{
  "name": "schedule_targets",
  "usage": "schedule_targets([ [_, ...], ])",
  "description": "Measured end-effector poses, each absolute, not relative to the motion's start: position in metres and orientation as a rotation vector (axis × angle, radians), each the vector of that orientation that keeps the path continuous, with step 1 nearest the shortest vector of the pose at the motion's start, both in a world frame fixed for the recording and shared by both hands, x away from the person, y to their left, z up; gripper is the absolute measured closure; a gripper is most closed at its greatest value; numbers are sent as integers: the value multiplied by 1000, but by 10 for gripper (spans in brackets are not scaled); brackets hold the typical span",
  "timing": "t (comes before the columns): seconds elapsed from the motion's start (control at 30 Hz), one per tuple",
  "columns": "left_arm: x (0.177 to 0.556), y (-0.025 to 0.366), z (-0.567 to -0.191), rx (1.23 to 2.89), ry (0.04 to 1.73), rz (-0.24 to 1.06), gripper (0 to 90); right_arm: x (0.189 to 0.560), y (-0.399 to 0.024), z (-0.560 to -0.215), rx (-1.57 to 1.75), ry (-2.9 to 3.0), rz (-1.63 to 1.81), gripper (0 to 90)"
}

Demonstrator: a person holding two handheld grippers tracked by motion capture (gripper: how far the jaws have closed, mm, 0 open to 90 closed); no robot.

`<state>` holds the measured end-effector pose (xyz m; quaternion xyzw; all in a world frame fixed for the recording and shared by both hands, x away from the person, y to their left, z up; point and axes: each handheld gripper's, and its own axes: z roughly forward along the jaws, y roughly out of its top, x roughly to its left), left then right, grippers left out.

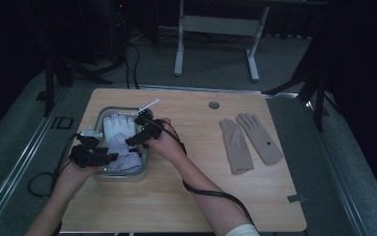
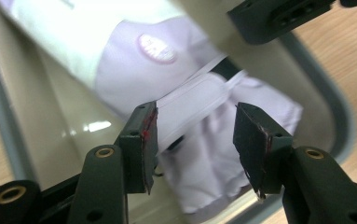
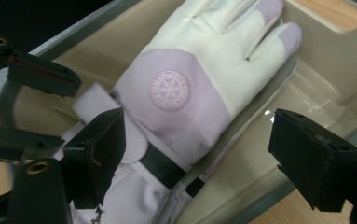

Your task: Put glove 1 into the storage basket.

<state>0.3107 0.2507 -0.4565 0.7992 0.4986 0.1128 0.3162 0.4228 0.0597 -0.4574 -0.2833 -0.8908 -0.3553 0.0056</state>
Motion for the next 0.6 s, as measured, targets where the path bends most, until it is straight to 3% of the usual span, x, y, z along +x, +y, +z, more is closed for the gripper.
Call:
schedule_targets([
  [0.6,307,199,-446,2065,1161,278,514,412,4,-441,-909,-2803,-1211,177],
])
